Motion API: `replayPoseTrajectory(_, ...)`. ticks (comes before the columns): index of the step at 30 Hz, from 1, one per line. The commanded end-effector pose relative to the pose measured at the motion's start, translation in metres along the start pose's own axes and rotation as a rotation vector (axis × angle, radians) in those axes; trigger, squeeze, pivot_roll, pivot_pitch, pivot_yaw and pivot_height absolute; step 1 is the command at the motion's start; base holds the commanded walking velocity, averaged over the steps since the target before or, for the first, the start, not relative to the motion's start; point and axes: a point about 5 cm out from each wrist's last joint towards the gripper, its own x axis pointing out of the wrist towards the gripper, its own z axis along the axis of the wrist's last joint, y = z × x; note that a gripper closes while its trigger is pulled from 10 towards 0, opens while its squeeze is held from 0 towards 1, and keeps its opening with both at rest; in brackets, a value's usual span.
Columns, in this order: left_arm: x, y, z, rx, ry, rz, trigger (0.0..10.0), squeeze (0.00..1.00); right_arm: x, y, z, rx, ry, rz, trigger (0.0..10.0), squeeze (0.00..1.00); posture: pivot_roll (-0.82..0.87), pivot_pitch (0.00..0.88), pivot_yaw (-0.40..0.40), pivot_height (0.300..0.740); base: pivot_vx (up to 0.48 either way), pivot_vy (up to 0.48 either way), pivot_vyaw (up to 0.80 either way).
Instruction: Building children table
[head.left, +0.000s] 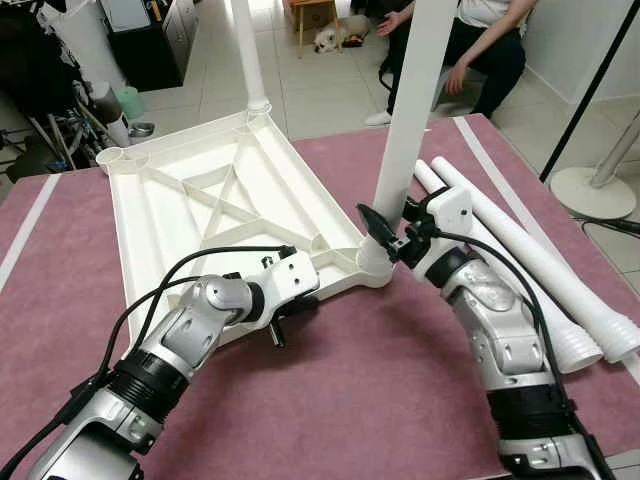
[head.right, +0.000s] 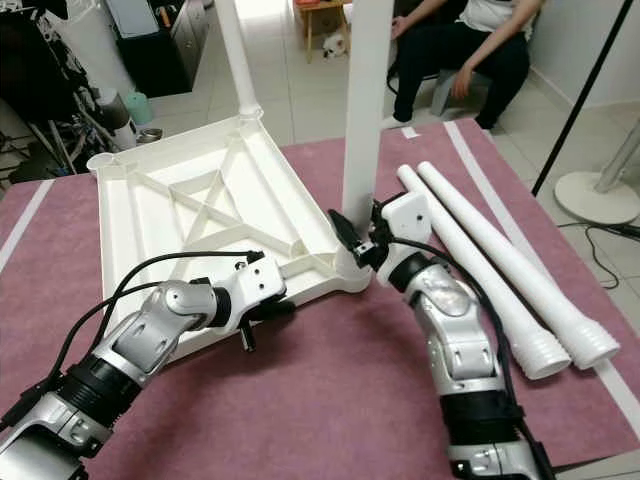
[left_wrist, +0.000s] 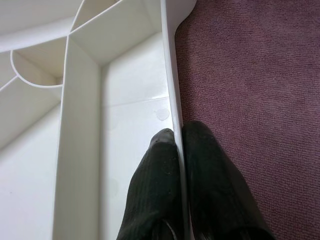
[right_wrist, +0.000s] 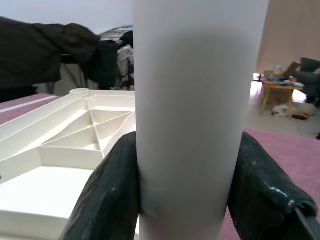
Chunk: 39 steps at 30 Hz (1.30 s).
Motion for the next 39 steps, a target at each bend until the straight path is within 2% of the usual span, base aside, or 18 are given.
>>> replayPoseTrajectory(1, 0.001, 0.004, 0.0, 0.034, 0.016, 0.058, 10.0, 0.0, -0.01, -0.001, -0.039, 0.034, 0.193, -0.073, 10.0, 0.0, -0.09, 0.0, 0.165, 0.74, 0.0, 0.0, 0.0)
replayPoseTrajectory(3, 0.002, 0.003, 0.001, 0.035, 0.014, 0.053, 10.0, 0.0, -0.009, -0.01, -0.043, 0.004, 0.222, -0.196, 10.0, 0.0, -0.09, 0.0, 0.168, 0.74, 0.0, 0.0, 0.0)
replayPoseTrajectory(6, 0.002, 0.003, 0.001, 0.036, 0.013, 0.052, 10.0, 0.0, -0.007, -0.013, -0.046, -0.008, 0.234, -0.255, 10.0, 0.0, -0.09, 0.0, 0.168, 0.74, 0.0, 0.0, 0.0)
replayPoseTrajectory(14, 0.002, 0.003, 0.0, 0.037, 0.015, 0.051, 10.0, 0.0, -0.005, -0.008, -0.049, -0.022, 0.243, -0.339, 10.0, 0.0, -0.09, 0.0, 0.168, 0.74, 0.0, 0.0, 0.0)
replayPoseTrajectory(16, 0.002, 0.003, 0.001, 0.035, 0.014, 0.051, 10.0, 0.0, -0.005, -0.002, -0.05, -0.045, 0.235, -0.397, 10.0, 0.0, -0.09, 0.0, 0.163, 0.74, 0.0, 0.0, 0.0)
replayPoseTrajectory(22, 0.003, 0.003, 0.001, 0.033, 0.012, 0.053, 10.0, 0.0, -0.006, 0.002, -0.051, -0.062, 0.224, -0.418, 10.0, 0.0, -0.09, 0.0, 0.16, 0.74, 0.0, 0.0, 0.0)
replayPoseTrajectory(23, 0.003, 0.003, 0.001, 0.031, 0.011, 0.055, 10.0, 0.0, -0.007, 0.008, -0.051, -0.104, 0.218, -0.421, 10.0, 0.0, -0.09, 0.0, 0.16, 0.74, 0.0, 0.0, 0.0)
replayPoseTrajectory(24, 0.003, 0.003, 0.001, 0.031, 0.011, 0.055, 10.0, 0.0, -0.007, 0.008, -0.051, -0.104, 0.218, -0.421, 10.0, 0.0, -0.09, 0.0, 0.16, 0.74, 0.0, 0.0, 0.0)
replayPoseTrajectory(25, 0.004, 0.004, 0.002, 0.029, 0.008, 0.058, 10.0, 0.0, -0.009, 0.018, -0.053, -0.182, 0.201, -0.41, 10.0, 0.0, -0.09, 0.0, 0.156, 0.74, 0.0, 0.0, 0.0)
replayPoseTrajectory(28, 0.004, 0.004, 0.002, 0.029, 0.007, 0.058, 10.0, 0.0, -0.009, 0.02, -0.054, -0.197, 0.198, -0.41, 10.0, 0.0, -0.09, 0.0, 0.156, 0.74, 0.0, 0.0, 0.0)
replayPoseTrajectory(36, 0.005, 0.005, 0.003, 0.028, 0.007, 0.061, 10.0, 0.0, -0.015, 0.02, -0.057, -0.192, 0.188, -0.432, 10.0, 0.0, -0.09, 0.0, 0.156, 0.74, 0.0, 0.0, 0.0)
replayPoseTrajectory(38, 0.005, 0.005, 0.003, 0.027, 0.007, 0.062, 10.0, 0.0, -0.021, 0.018, -0.059, -0.162, 0.175, -0.464, 10.0, 0.0, -0.09, 0.0, 0.156, 0.74, 0.0, 0.0, 0.0)
replayPoseTrajectory(39, 0.005, 0.005, 0.003, 0.028, 0.006, 0.061, 10.0, 0.0, -0.026, 0.014, -0.061, -0.104, 0.166, -0.507, 10.0, 0.0, -0.1, 0.0, 0.16, 0.74, 0.0, 0.0, 0.0)
